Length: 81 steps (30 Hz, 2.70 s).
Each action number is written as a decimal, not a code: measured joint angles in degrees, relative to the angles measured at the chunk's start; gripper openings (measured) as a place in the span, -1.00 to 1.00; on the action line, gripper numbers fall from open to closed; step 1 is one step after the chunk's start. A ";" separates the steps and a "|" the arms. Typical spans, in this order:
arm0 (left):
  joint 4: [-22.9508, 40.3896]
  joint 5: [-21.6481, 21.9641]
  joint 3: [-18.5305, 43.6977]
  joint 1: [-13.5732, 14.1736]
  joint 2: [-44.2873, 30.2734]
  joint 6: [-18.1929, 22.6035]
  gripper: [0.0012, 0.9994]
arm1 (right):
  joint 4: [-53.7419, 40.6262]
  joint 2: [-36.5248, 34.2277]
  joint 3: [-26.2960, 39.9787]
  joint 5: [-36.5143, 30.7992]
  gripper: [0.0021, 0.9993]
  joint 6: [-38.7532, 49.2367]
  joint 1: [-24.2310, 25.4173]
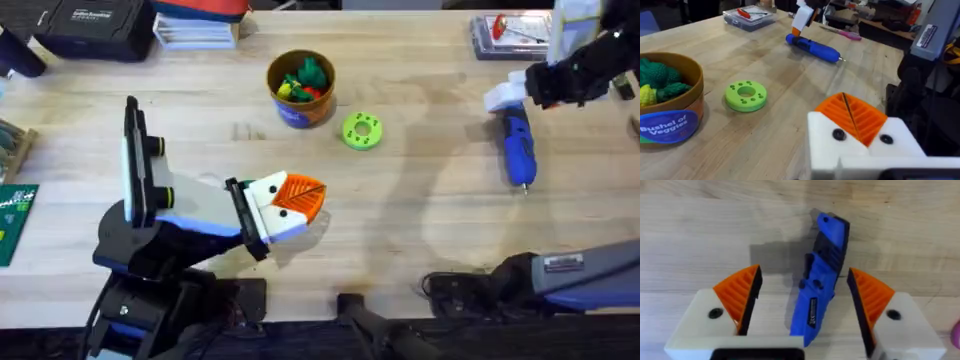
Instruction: Pick up the gripper from the table and insert it into the empty holder that is missing its gripper. Then pick up a screw, insert it into the mounting hole, and use the screwdriver to tighten it. Finally, clean up the table by picking up the vegetable and placing it into the bucket.
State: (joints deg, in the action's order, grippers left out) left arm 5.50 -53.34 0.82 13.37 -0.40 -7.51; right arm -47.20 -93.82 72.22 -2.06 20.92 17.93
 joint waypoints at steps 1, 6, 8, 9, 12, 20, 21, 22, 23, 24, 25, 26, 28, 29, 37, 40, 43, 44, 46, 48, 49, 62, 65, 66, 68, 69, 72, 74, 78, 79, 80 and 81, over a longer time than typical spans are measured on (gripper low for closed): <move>0.00 0.00 0.00 0.00 0.00 0.00 -0.97 | -0.35 -1.39 0.81 0.04 0.99 0.61 0.54; 0.00 0.00 0.00 0.00 -0.02 0.00 -0.97 | -0.12 -5.92 1.86 0.41 0.99 2.36 2.75; 0.00 0.00 0.00 0.00 0.00 -0.01 -0.97 | 0.95 -8.40 1.86 0.67 0.99 2.97 4.59; 0.00 0.00 0.00 0.00 0.00 -0.02 -0.97 | 0.98 -8.91 1.86 1.04 0.99 3.01 5.04; 0.00 -0.02 0.00 0.00 0.00 0.00 -0.97 | 1.01 -10.30 1.86 1.88 0.99 3.15 5.98; 0.00 0.00 0.00 0.00 0.00 -0.02 -0.97 | 1.97 -13.71 2.04 2.16 0.42 3.38 6.15; 0.00 -0.02 0.00 0.00 0.00 -0.02 -0.97 | 2.45 -13.71 2.07 2.20 0.22 3.51 6.24; 0.00 0.00 0.00 0.00 0.00 -0.02 -0.97 | 2.95 -13.73 2.08 2.21 0.01 3.38 6.24; 0.00 0.00 0.00 0.00 0.00 -0.02 -0.97 | 3.41 -13.71 2.08 2.36 -0.18 3.32 6.24; 0.00 0.00 0.00 0.00 0.00 -0.02 -0.97 | 3.83 -13.73 2.08 2.53 -0.31 3.38 6.24; 0.00 0.00 0.00 0.00 0.00 -0.02 -0.97 | 4.19 -13.82 2.08 2.55 -0.43 3.41 6.24; 0.00 0.00 0.00 0.00 0.00 0.00 -0.97 | 4.41 -13.82 2.08 2.55 -0.52 3.55 6.22; 0.00 0.00 0.00 0.00 0.00 -0.02 -0.97 | 4.48 -13.82 2.08 2.57 -0.75 3.57 6.20; 0.00 0.00 0.00 0.00 -0.02 -0.01 -0.97 | 4.54 -13.84 2.08 2.58 -0.89 3.55 6.22; 0.00 -0.02 0.00 0.00 0.00 0.00 -0.97 | 4.59 -13.77 2.08 2.99 -0.95 3.55 6.19; 0.00 0.00 0.00 0.00 0.00 -0.02 -0.97 | 4.33 -12.56 2.08 2.99 -0.95 3.53 6.19; 0.00 0.00 0.00 0.00 -0.02 -0.02 -0.97 | 3.91 -8.81 2.08 3.01 -0.95 2.98 6.19; 0.00 0.00 0.00 0.00 0.00 0.00 -0.97 | 3.72 -7.02 2.08 3.01 -0.95 2.78 6.21; 0.00 0.00 0.00 0.00 0.00 0.00 -0.97 | 3.17 -2.93 2.08 3.03 -0.95 2.46 6.19; 0.00 0.00 0.00 0.00 0.00 0.00 -0.97 | 2.22 1.16 2.08 3.04 -0.95 2.09 6.19; 0.00 0.00 0.00 0.00 -0.01 -0.02 -0.97 | 1.62 3.24 2.08 3.05 -0.95 1.77 6.19; 0.00 -0.01 0.00 0.00 0.00 -0.01 -0.97 | -1.46 33.60 -0.75 13.22 -0.95 -4.82 5.45; 0.00 0.00 0.00 0.00 0.00 0.00 -0.97 | 0.20 40.91 -4.85 14.65 -0.95 -6.92 3.62; 0.01 0.00 0.00 0.00 0.00 -0.01 -0.97 | 1.36 43.39 -6.68 15.03 -0.95 -7.92 2.84; 0.00 0.00 0.00 0.00 0.00 -0.01 -0.97 | 4.70 48.06 -10.62 15.54 -0.95 -10.23 1.11; 0.00 0.00 0.00 0.00 0.00 -0.02 -0.97 | 7.11 50.53 -13.02 15.92 -0.95 -11.55 0.05; 0.00 -0.01 0.00 0.00 0.00 -0.01 -0.97 | 16.01 56.95 -20.05 18.30 -0.95 -16.21 -3.53; 0.00 0.00 0.00 0.00 0.00 -0.02 -0.97 | 25.16 60.85 -25.15 20.28 -0.95 -20.56 -6.75; 0.00 0.00 0.00 0.00 0.00 -0.02 -0.97 | 41.56 65.83 -32.80 22.83 -0.95 -28.13 -14.31; 0.00 -0.01 0.00 0.00 0.00 -0.02 -0.97 | 44.82 66.57 -34.33 23.28 -0.95 -29.48 -16.59; 0.00 -0.02 0.00 0.00 0.00 0.00 -0.97 | 47.19 67.00 -35.54 23.64 -0.95 -30.46 -18.79; 0.00 0.00 0.00 0.00 0.00 -0.02 -0.97 | 49.03 67.14 -36.60 24.10 -0.95 -31.32 -20.91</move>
State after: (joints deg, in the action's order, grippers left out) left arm 5.50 -53.34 0.82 13.37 -0.40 -7.53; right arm 1.83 -26.68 35.62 22.04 -10.40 -2.98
